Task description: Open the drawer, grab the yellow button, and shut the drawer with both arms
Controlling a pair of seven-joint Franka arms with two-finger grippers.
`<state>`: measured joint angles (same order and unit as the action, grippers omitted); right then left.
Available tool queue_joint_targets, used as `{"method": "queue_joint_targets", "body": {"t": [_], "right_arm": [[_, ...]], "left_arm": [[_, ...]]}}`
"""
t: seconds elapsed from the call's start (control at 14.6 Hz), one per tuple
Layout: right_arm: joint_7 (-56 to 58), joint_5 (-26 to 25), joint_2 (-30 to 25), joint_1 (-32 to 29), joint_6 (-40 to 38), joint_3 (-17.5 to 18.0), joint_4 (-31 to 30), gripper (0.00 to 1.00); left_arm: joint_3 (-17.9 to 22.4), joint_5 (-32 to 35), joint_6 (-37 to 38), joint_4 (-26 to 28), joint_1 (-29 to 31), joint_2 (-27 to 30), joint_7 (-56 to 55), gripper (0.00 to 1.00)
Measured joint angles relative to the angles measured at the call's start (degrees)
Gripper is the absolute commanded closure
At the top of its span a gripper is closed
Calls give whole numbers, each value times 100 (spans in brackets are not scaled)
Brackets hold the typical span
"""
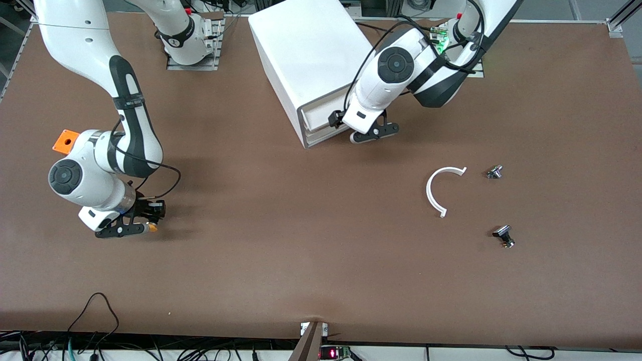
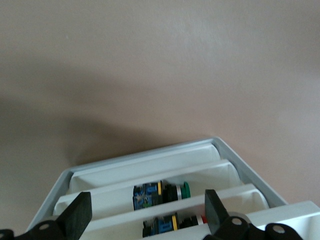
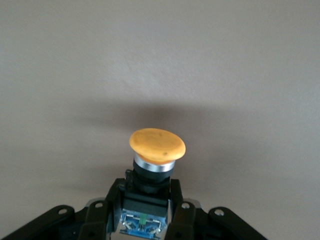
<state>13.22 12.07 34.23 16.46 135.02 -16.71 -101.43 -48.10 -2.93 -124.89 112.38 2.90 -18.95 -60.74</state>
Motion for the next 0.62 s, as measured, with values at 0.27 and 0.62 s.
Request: {"method": "queue_joint_targets", "body": {"t": [0.27, 0.62], "right_arm": [[6, 8, 142, -94, 175, -1, -183, 95], [6, 118, 318, -164, 304, 1, -187, 21]], "left_arm": [[-172, -133, 95, 40, 2, 0, 0, 1], [-240, -153, 179, 59, -1, -1, 0, 1]]}}
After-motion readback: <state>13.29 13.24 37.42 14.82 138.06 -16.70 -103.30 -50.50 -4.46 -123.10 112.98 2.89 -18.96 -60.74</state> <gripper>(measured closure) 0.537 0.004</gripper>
